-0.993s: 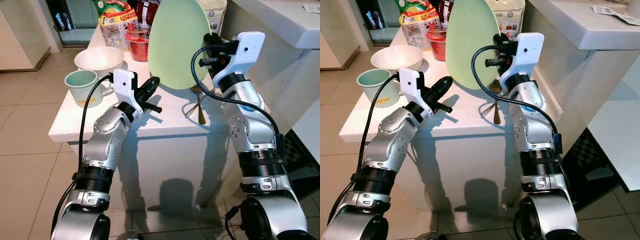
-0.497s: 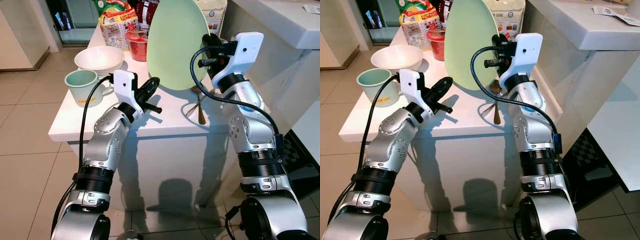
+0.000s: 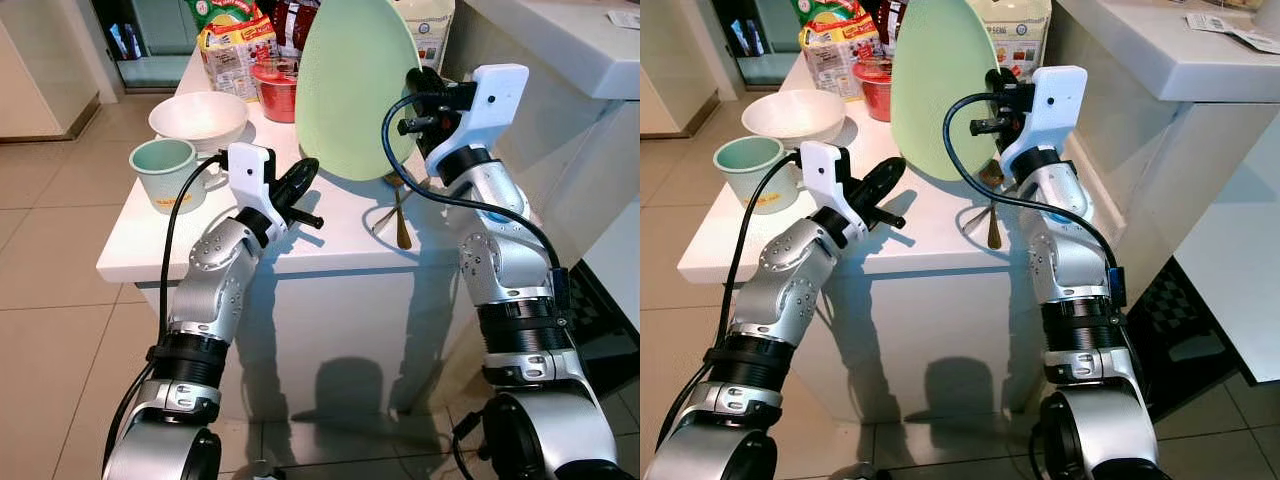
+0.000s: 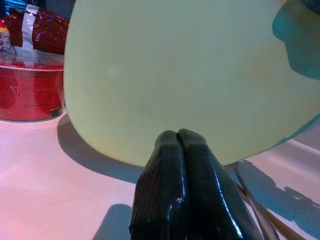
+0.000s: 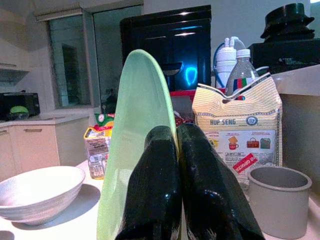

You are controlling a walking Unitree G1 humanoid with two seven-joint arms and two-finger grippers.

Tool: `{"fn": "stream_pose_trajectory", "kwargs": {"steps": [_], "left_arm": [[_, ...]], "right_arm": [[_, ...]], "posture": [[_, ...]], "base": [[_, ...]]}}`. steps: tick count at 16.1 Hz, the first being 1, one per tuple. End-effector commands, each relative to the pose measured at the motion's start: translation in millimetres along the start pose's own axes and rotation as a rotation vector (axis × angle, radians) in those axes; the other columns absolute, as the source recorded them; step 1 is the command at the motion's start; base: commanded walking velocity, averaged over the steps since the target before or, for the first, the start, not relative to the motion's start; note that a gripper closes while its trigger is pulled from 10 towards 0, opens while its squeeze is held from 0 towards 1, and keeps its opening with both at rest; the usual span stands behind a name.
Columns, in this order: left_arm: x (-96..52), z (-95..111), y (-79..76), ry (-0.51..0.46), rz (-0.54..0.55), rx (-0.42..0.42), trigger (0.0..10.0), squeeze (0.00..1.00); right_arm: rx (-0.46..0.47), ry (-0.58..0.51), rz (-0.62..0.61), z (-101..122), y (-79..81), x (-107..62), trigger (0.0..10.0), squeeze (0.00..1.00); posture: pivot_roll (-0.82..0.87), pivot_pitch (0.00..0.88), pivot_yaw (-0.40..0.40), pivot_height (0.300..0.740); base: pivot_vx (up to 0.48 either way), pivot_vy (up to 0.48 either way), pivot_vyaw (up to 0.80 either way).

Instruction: Setting the table

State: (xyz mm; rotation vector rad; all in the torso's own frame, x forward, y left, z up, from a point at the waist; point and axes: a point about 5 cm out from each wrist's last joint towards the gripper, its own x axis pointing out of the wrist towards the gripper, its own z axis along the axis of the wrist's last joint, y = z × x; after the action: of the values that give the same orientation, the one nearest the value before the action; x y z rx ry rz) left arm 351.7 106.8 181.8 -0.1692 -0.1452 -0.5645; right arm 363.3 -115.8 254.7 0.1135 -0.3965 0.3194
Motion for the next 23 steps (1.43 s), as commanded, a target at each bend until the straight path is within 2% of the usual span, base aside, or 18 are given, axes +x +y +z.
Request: {"fn": "stream_pose_trajectory", "kwargs": {"steps": [1, 4, 5, 8, 9, 10, 11, 12, 13, 14, 16, 17, 23], "left_arm": [[0.0, 0, 0.9, 0.004, 0.005, 0.006, 10.0, 0.0], [-0.8, 0, 5.4, 0.007, 0.02, 0.02, 10.0, 0.0], [-0.7, 0, 5.4, 0.0, 0.021, 0.019, 0.0, 0.0], [0.2, 0, 5.8, 0.006, 0.028, 0.025, 0.1, 0.0], [1.0, 0, 6.0, 0.011, 0.027, 0.024, 10.0, 0.0], [1.2, -1, 6.3, 0.012, 0.026, 0.022, 10.0, 0.0], [1.5, 0, 4.8, 0.001, 0.019, 0.014, 0.0, 0.0], [2.2, -1, 4.5, 0.003, 0.022, 0.015, 0.0, 0.0], [2.8, -1, 4.7, 0.006, 0.024, 0.017, 1.2, 0.0], [3.9, -3, 5.8, 0.03, 0.026, 0.033, 10.0, 0.0], [4.0, -4, 8.3, 0.034, 0.043, 0.039, 10.0, 0.0], [4.0, -2, 13.3, 0.029, 0.101, 0.057, 10.0, 1.0], [5.1, -1, 13.6, 0.028, 0.085, 0.069, 10.0, 1.0]], "right_arm": [[-0.015, -0.052, 0.015, 13, 2.1, 6.4, 10.0, 0.0], [-0.011, -0.05, 0.013, 12, 3.2, 8.3, 10.0, 0.0], [-0.011, -0.051, 0.015, 12, 3.6, 9.0, 10.0, 0.0], [-0.017, -0.055, 0.016, 14, 3.3, 10.2, 10.0, 0.0], [-0.019, -0.059, 0.015, 15, 3.1, 10.1, 10.0, 0.0], [-0.02, -0.061, 0.014, 15, 3.3, 9.9, 10.0, 0.0], [-0.02, -0.063, 0.013, 16, 3.1, 9.2, 10.0, 0.0], [-0.023, -0.064, 0.009, 16, 2.2, 9.0, 10.0, 0.0], [-0.024, -0.065, 0.006, 17, 1.0, 9.2, 10.0, 0.0], [-0.027, -0.066, -0.002, 16, -0.9, 9.0, 10.0, 0.0], [-0.026, -0.065, -0.005, 16, -0.7, 8.7, 10.0, 0.0], [-0.025, -0.064, -0.004, 16, -0.5, 8.8, 10.0, 0.0], [-0.027, -0.063, -0.005, 14, -0.8, 8.7, 10.0, 0.0]], "posture": [[0.05, 0.0, -0.005, 0.74], [0.05, 0.0, -0.007, 0.74], [0.05, 0.0, -0.005, 0.74], [0.04, 0.0, -0.004, 0.74], [0.04, 0.0, -0.002, 0.74], [0.04, 0.0, 0.002, 0.74], [0.04, 0.0, 0.002, 0.74], [0.04, 0.0, 0.005, 0.74], [0.04, 0.0, 0.01, 0.74], [0.03, 0.0, 0.011, 0.74], [0.03, 0.0, 0.007, 0.74], [0.03, 0.0, 0.007, 0.74], [0.03, 0.0, 0.011, 0.74]], "base": [[0.0, 0.0, 0.0], [0.0, 0.0, 0.0], [0.0, 0.0, 0.0], [0.0, 0.0, 0.0], [0.0, 0.0, 0.0], [0.0, 0.0, 0.0], [0.0, 0.0, 0.0], [0.0, 0.0, 0.0], [0.0, 0.0, 0.0], [0.0, 0.0, 0.0], [0.0, 0.0, 0.0], [0.0, 0.0, 0.0], [0.0, 0.0, 0.0]]}}
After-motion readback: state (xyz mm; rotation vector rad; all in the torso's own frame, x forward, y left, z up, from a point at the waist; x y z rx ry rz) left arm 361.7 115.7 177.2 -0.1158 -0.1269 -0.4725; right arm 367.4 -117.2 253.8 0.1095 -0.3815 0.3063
